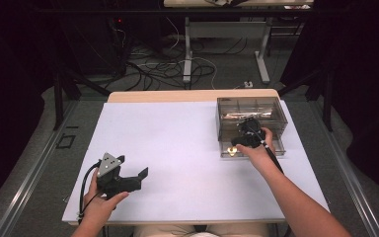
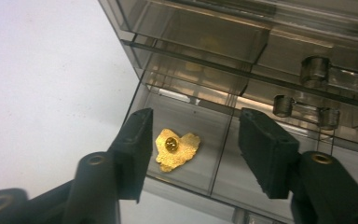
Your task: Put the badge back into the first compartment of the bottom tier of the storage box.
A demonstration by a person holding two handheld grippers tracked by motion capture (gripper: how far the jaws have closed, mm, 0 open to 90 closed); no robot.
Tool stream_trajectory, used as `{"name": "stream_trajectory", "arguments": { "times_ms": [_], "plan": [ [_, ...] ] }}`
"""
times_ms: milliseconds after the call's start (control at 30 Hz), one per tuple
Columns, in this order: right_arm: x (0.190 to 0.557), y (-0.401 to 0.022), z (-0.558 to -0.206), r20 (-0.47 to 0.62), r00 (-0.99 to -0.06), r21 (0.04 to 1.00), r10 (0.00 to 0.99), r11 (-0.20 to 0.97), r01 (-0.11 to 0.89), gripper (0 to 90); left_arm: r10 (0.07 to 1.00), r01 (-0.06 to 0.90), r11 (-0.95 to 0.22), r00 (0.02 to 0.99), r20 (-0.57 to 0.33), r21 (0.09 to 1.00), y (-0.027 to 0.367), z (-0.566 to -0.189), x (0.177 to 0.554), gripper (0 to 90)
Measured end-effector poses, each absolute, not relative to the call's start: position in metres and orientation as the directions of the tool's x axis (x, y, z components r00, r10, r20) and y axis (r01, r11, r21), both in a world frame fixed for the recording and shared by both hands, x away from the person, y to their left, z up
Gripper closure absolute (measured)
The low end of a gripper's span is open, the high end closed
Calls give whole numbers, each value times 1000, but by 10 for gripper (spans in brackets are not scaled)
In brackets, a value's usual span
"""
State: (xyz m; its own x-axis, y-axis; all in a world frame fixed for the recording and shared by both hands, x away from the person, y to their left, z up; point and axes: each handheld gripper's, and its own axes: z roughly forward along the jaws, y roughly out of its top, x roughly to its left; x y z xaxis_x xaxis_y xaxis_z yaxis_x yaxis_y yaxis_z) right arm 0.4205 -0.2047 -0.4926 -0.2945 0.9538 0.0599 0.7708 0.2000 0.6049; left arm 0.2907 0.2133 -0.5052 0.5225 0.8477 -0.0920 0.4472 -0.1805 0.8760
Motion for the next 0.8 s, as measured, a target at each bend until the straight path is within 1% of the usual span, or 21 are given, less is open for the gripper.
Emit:
{"name": "stream_trajectory", "arguments": {
  "times_ms": [200,333,467,533,667,800],
  "plan": [
    [417,-205,-489,58,-302,616,951,204,761,356,844,453,-186,528,-94,872,212,-506,292,40],
    [414,-205,-488,64,-299,618,952,197,761,283,843,451,-184,529,-96,873,212,-506,293,40],
    [411,-203,-487,62,-327,624,943,220,750,192,842,452,-183,531,-99,873,211,-507,293,40],
    [409,-202,-487,66,-340,622,938,227,749,160,842,451,-183,531,-98,873,211,-507,293,40],
    [406,-199,-486,81,-352,627,933,227,746,149,842,451,-184,530,-97,874,211,-506,292,41],
    [403,-198,-484,60,-366,647,929,243,723,138,842,446,-190,532,-88,875,211,-506,291,41]
  ]
}}
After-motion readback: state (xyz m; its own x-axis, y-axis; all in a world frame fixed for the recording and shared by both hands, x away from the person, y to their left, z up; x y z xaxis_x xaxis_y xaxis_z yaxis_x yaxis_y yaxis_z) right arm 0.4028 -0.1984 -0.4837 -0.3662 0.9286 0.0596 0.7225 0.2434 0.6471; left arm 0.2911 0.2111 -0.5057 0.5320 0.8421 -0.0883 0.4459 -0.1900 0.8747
